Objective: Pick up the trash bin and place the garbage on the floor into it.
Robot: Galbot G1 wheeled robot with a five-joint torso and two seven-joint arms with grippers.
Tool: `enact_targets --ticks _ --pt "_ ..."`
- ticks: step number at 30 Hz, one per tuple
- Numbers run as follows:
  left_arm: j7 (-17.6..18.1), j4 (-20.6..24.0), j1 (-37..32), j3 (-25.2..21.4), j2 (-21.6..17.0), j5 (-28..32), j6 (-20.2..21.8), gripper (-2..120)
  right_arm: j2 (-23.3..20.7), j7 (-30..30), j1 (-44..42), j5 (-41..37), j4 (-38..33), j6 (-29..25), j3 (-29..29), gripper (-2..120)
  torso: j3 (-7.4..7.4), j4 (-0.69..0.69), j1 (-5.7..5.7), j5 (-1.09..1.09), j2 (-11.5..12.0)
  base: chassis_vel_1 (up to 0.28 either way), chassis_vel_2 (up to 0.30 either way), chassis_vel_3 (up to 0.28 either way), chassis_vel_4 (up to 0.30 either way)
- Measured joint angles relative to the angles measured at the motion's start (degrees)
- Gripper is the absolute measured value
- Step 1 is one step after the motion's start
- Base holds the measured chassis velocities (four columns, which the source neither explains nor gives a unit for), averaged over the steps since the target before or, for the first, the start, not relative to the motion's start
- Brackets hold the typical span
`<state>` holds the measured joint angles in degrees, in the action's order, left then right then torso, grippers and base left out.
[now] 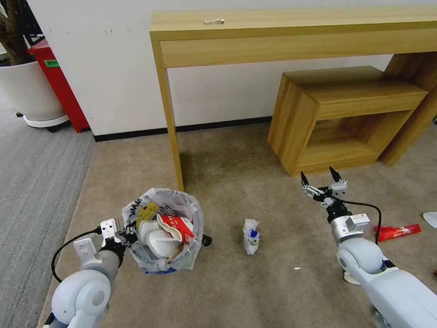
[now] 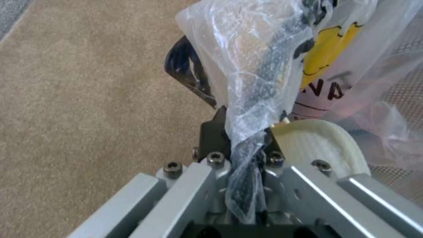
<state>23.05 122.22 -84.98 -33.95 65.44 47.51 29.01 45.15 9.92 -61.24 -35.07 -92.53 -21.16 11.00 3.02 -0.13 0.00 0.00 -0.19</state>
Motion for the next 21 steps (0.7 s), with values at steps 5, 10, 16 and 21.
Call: enact_targets --ticks 5,10,16,21 --pt "0.00 -0.31 0.00 -0.01 0.00 -0.04 -0.06 0 -0.91 -1.13 0.81 -1.36 -0.08 0.20 -1.02 100 0.00 0.00 0.00 0.00 0.00 0.000 0.000 0.000 0.000" --pt "0.00 -0.62 0.18 0.06 0.03 -0.12 -0.09 0 -1.78 -1.19 0.78 -2.09 -1.62 1.22 -2.50 100 0.00 0.00 0.00 0.00 0.00 0.000 0.000 0.000 0.000" --pt "-0.01 -1.81 0.59 0.55 0.30 -0.60 -0.15 0 -4.32 -2.96 0.93 -7.59 -5.65 2.54 -8.51 100 0.00 0.00 0.00 0.00 0.00 0.000 0.000 0.000 0.000" --pt "-0.15 -2.86 0.78 0.67 0.35 -1.14 -0.51 0 -5.73 -4.50 0.79 -13.42 -8.87 3.55 -12.64 100 0.00 0.00 0.00 0.00 0.00 0.000 0.000 0.000 0.000"
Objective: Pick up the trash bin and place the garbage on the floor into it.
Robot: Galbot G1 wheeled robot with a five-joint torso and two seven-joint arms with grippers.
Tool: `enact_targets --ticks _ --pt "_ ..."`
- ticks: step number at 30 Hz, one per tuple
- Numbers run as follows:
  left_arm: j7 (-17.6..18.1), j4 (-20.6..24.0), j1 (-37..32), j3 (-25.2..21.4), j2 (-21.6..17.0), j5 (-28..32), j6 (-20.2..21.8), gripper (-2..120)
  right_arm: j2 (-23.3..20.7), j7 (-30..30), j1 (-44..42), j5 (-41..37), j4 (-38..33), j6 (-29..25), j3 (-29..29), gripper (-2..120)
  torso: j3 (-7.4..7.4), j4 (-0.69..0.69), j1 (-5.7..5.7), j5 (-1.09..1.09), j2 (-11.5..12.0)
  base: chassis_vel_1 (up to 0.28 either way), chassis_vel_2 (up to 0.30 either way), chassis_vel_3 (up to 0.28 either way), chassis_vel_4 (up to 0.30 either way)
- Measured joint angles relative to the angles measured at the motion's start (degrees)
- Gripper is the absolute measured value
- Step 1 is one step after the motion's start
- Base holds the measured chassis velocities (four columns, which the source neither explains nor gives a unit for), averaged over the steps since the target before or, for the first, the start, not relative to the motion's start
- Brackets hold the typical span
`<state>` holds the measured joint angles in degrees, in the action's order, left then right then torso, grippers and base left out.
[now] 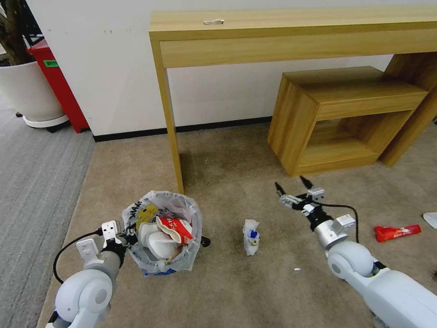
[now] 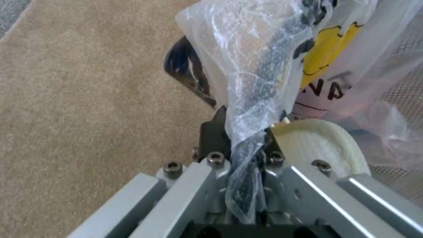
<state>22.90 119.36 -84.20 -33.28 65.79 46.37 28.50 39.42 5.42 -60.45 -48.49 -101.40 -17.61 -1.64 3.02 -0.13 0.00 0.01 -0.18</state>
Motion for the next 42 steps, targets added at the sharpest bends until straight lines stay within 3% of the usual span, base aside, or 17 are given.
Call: enact_targets --ticks 9,15,30,42 --pt "-0.41 -1.51 0.49 0.27 0.40 -0.82 -0.58 0 -2.46 -5.21 -0.47 -4.12 -1.44 0.40 -4.65 100 0.00 0.00 0.00 0.00 0.00 0.000 0.000 0.000 0.000" --pt "-0.47 -2.18 0.64 0.43 0.55 -1.18 -0.78 0 -3.81 -5.49 -0.73 -5.75 -2.96 2.78 -6.23 100 0.00 0.00 0.00 -0.01 0.00 0.000 0.000 0.000 0.000" --pt "-1.05 -3.22 0.75 0.68 1.10 -2.17 -1.84 0 -6.53 0.47 -1.55 -10.50 -9.32 18.87 -1.83 100 0.00 0.00 0.00 -0.01 0.00 0.000 0.000 0.000 0.000" --pt "-1.38 -3.86 0.74 0.70 1.56 -2.89 -2.50 0 -3.97 9.59 3.28 -18.55 -12.47 34.18 -5.20 100 0.00 -0.01 0.00 0.00 0.00 0.000 0.000 0.000 0.000"
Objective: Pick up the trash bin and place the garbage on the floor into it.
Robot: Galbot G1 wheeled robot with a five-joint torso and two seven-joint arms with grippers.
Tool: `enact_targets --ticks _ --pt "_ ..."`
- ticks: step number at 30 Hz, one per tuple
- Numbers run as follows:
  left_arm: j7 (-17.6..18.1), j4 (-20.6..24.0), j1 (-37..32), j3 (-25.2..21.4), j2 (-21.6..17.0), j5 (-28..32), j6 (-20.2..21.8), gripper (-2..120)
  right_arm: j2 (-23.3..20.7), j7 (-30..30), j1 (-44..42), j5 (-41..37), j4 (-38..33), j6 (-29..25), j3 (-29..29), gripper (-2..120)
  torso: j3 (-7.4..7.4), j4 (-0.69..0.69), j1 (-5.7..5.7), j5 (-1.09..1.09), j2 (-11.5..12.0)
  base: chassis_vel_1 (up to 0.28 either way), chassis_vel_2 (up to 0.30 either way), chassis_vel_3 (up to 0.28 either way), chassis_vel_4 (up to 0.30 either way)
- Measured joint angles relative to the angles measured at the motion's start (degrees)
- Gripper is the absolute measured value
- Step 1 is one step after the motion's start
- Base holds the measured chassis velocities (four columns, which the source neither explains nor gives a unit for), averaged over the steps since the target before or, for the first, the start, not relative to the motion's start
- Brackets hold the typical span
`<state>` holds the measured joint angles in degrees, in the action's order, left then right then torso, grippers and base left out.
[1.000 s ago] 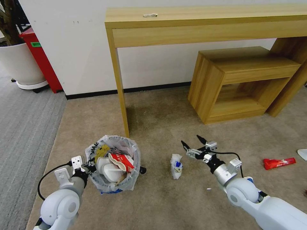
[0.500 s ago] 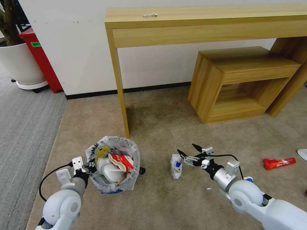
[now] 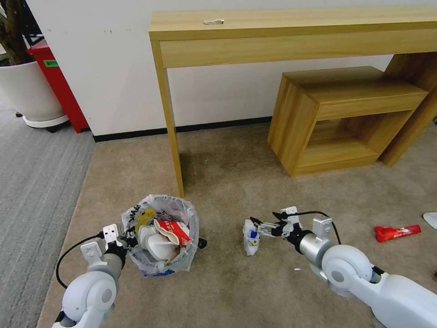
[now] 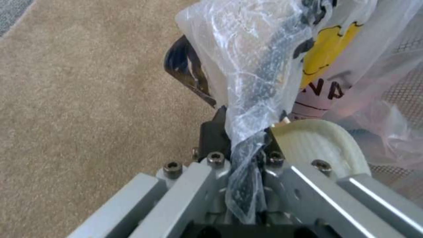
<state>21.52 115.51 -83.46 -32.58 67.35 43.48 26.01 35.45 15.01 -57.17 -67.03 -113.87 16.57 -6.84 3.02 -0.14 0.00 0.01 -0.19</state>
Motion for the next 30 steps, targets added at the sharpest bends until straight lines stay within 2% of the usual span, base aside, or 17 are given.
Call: enact_targets --ticks 5,14,17,23,30 --pt "-0.03 -0.32 -0.01 -0.18 0.32 -0.28 -0.17 0 1.72 2.93 1.81 -3.18 -0.74 5.48 -2.09 100 0.00 0.01 0.00 0.00 0.00 0.000 0.000 0.000 0.000" --pt "-0.09 -0.67 -0.05 -0.37 0.67 -0.73 -0.37 0 2.21 3.96 2.65 -5.22 -1.24 8.62 -3.17 100 0.00 0.01 0.00 0.00 0.00 0.000 0.000 0.000 0.000" --pt "-0.09 -0.75 0.09 -0.39 0.83 -0.87 -0.44 0 1.82 5.74 1.87 -5.78 -1.74 11.59 -3.10 100 0.00 0.00 0.00 0.00 0.00 0.000 0.000 0.000 0.000" --pt "-0.10 -0.78 0.16 -0.39 1.24 -1.05 -0.60 0 2.50 6.42 1.76 -4.74 -0.80 11.53 -3.96 100 0.00 0.00 0.00 0.00 0.00 0.000 0.000 0.000 0.000" --pt "-0.15 -0.47 -0.12 -0.34 1.69 -1.38 -0.87 0 5.32 6.43 2.65 -2.28 2.54 10.92 -5.40 100 0.00 0.01 0.00 0.00 0.00 0.000 0.000 0.000 0.000"
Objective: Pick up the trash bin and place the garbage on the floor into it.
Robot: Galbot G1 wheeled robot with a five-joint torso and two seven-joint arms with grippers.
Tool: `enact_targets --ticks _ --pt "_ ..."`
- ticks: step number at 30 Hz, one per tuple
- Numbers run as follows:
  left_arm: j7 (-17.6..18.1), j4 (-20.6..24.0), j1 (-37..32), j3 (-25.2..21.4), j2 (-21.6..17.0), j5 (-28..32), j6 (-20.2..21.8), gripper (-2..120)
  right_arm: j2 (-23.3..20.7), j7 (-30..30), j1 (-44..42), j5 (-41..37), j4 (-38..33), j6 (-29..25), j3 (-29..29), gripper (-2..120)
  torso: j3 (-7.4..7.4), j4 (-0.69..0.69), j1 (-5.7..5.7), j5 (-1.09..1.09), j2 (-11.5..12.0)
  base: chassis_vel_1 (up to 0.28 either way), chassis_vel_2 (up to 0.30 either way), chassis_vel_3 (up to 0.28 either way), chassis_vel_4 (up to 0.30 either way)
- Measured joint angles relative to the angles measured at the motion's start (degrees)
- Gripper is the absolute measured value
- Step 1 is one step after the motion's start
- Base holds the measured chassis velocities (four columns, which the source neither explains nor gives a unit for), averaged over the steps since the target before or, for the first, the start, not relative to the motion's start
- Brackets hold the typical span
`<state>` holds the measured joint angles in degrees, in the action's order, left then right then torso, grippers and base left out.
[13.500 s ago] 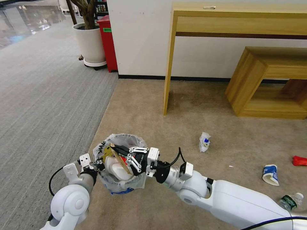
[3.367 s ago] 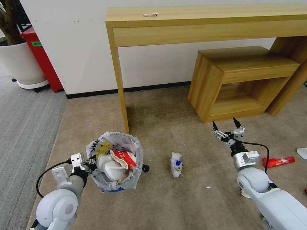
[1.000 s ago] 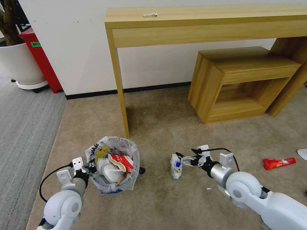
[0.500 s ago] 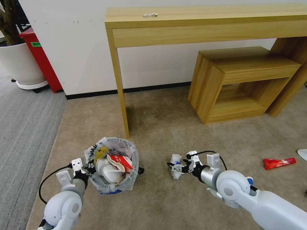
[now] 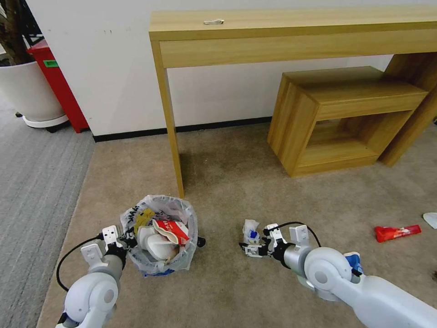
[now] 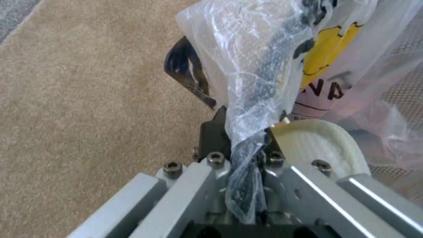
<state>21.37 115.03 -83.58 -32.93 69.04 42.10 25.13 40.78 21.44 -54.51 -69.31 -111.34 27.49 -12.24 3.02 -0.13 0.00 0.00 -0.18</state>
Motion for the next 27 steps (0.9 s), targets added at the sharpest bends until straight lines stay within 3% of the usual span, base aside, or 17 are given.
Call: enact_targets --ticks 27 --pt "-0.25 0.78 -1.05 -0.36 0.70 -0.55 -0.60 0 4.76 -2.76 2.57 7.39 10.08 -2.75 -1.27 96 0.00 0.00 0.00 0.00 0.00 0.000 0.000 0.000 0.000"
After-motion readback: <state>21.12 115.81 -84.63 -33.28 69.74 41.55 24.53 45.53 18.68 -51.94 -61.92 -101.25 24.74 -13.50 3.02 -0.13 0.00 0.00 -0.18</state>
